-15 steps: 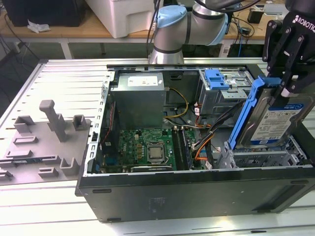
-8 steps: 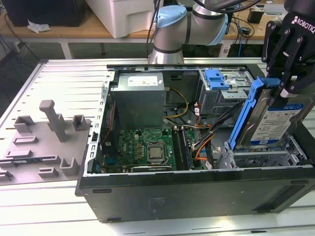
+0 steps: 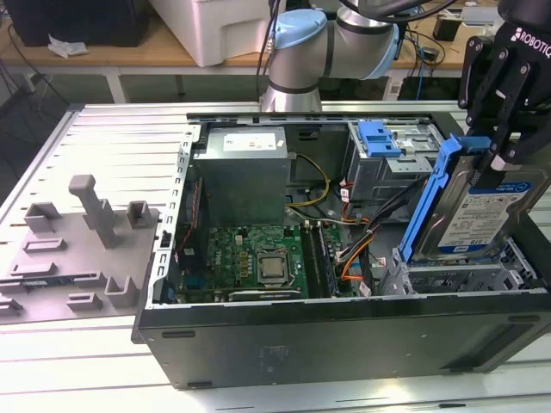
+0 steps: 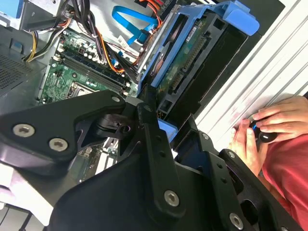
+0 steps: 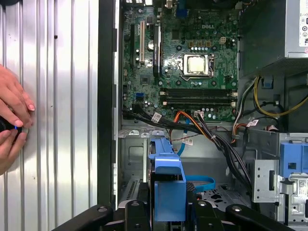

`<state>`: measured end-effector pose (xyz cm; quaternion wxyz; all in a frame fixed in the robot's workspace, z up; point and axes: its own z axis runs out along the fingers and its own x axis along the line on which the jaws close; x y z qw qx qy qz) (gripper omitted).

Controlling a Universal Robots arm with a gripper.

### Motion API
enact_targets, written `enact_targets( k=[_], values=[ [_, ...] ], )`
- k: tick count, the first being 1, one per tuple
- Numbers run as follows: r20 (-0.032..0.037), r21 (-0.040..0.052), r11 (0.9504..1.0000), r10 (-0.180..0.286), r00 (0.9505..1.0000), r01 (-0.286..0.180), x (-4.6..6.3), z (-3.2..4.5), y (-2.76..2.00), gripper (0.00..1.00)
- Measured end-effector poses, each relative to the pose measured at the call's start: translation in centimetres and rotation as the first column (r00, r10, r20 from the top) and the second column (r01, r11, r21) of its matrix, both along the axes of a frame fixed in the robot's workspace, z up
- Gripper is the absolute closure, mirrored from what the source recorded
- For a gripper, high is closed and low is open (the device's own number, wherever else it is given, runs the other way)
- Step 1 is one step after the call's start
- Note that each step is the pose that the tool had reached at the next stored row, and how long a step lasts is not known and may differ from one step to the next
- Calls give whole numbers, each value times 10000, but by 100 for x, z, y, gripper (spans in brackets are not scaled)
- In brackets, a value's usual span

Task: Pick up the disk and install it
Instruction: 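Insert the disk into the insertion slot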

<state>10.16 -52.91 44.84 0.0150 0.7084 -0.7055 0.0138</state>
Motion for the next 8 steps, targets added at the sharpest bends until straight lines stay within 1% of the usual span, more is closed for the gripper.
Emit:
enact_targets(
  k=[8],
  values=[
    [0, -91, 10000, -29, 10000, 29, -15, 40, 0, 64]
  ],
)
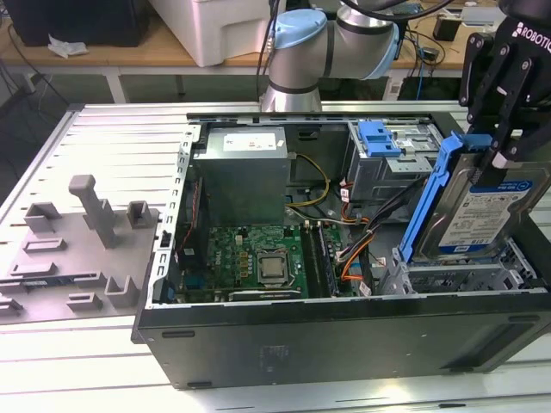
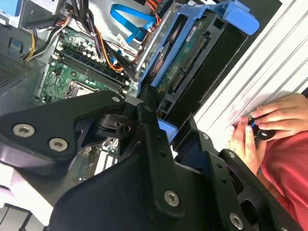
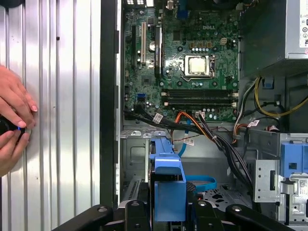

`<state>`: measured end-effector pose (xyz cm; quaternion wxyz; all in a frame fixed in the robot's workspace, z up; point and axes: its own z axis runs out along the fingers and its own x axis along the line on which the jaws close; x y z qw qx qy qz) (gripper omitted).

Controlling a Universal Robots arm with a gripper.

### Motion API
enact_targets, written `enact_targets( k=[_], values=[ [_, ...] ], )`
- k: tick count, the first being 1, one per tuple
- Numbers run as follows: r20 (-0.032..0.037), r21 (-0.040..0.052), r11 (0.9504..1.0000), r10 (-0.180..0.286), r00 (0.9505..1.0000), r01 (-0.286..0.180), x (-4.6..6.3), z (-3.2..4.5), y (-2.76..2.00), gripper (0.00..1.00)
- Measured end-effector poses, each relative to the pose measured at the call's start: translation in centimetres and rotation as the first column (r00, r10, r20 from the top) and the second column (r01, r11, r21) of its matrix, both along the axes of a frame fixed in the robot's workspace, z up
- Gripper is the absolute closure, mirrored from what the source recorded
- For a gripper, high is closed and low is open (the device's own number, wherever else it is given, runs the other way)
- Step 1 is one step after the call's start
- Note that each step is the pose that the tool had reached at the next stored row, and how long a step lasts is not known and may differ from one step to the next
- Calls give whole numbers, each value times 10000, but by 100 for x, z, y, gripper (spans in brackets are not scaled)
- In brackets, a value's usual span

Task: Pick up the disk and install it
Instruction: 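Insert the disk into the insertion slot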

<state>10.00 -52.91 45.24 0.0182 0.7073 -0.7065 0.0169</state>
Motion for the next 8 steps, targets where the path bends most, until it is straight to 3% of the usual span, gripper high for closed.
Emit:
enact_targets(
  k=[8],
  values=[
    [0, -23, 9999, -151, 9999, 151, -1, -2, 0, 64]
  ],
)
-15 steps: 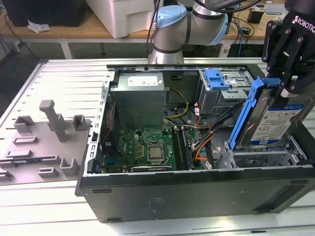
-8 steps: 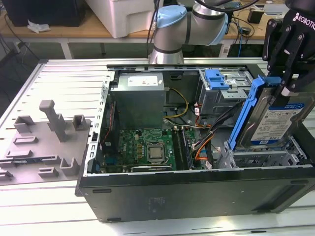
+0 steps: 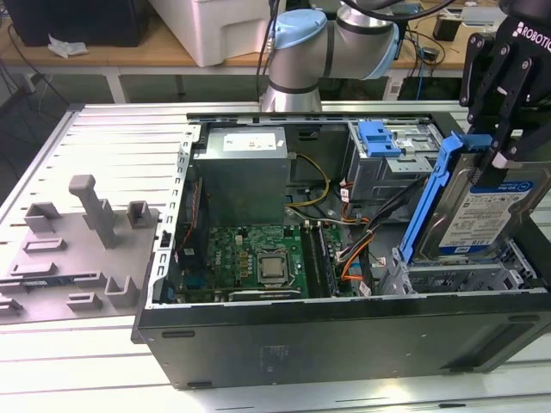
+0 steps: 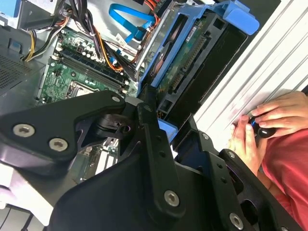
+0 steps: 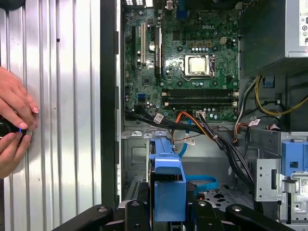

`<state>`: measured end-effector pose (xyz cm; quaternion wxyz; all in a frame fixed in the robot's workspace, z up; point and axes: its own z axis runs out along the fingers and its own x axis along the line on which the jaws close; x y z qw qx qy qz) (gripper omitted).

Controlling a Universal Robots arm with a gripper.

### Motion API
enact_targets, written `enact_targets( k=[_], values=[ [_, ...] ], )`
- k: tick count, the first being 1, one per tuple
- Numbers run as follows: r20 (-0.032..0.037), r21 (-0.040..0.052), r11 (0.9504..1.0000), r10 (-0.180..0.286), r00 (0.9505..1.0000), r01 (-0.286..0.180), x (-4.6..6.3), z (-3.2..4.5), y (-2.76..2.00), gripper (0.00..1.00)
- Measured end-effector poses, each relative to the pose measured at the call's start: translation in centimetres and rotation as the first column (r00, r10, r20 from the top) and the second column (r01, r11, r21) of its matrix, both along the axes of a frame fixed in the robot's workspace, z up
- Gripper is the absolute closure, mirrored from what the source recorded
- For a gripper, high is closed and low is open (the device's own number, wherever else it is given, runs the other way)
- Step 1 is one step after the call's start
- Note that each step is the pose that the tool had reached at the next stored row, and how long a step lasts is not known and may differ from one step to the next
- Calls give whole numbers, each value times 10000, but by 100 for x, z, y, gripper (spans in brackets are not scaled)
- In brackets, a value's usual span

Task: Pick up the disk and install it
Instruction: 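Insert the disk into the insertion slot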

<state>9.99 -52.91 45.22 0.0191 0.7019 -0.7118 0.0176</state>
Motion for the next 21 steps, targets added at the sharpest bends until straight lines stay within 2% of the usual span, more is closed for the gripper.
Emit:
enact_targets(
  k=[6, 21],
  values=[
    [0, 0, 10000, -46, 10000, 46, 0, -24, 0, 64],
    [0, -9, 10000, -47, 10000, 47, 0, -145, 7, 64]
  ],
)
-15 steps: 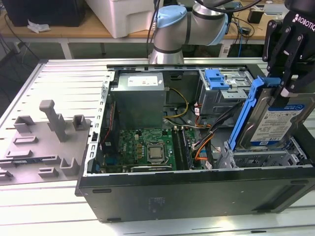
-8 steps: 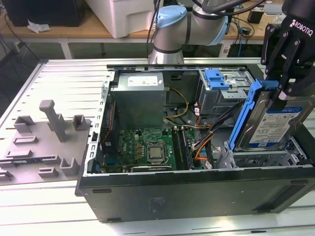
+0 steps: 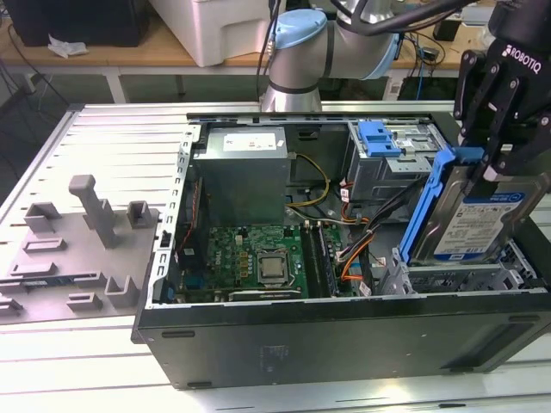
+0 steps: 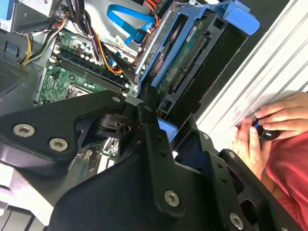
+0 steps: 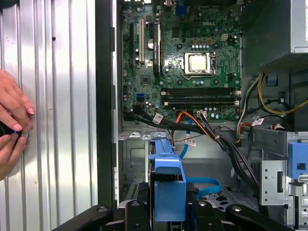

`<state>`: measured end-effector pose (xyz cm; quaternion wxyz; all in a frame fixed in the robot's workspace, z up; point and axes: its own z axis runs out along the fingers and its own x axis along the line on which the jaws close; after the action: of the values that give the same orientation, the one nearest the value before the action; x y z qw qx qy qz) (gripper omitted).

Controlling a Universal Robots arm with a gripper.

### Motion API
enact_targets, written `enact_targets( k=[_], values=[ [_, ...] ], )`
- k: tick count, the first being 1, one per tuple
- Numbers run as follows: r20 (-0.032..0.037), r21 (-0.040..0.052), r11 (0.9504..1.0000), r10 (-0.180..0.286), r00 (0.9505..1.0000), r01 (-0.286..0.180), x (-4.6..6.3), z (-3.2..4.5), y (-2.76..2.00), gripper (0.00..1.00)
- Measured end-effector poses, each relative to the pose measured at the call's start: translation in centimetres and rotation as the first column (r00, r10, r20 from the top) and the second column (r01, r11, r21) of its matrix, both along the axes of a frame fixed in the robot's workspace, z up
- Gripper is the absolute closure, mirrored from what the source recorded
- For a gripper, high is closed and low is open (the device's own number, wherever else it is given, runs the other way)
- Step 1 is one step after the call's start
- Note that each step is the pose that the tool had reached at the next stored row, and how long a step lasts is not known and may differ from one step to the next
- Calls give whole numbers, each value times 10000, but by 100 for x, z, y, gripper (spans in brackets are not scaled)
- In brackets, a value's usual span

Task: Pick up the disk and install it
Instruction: 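Insert the disk into the insertion slot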

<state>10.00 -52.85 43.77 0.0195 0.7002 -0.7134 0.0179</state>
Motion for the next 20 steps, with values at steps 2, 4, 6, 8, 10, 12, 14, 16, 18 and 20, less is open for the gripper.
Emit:
enact_targets(
  k=[2, 4, 6, 8, 10, 12, 14, 16, 18, 20],
  values=[
    [0, 0, 10000, 0, 10000, 0, 0, -8, 0, 64],
    [0, -1, 10000, 0, 10000, 0, 0, -18, 0, 64],
    [0, 0, 10000, 0, 10000, 0, 0, -28, 0, 64],
    [0, 1, 10000, 0, 10000, 0, 0, -36, 0, 64],
    [-1, 0, 10000, 0, 10000, 0, 0, -39, 0, 64],
    [0, -1, 10000, 0, 10000, 0, 0, -39, 0, 64],
    [0, 0, 10000, 0, 10000, 0, 0, -40, 0, 64],
    [0, 0, 10000, 0, 10000, 0, 0, -40, 0, 64],
    [0, 1, 10000, 0, 10000, 0, 0, -41, 0, 64],
    [-1, 0, 10000, 0, 10000, 0, 0, -41, 0, 64]
  ],
)
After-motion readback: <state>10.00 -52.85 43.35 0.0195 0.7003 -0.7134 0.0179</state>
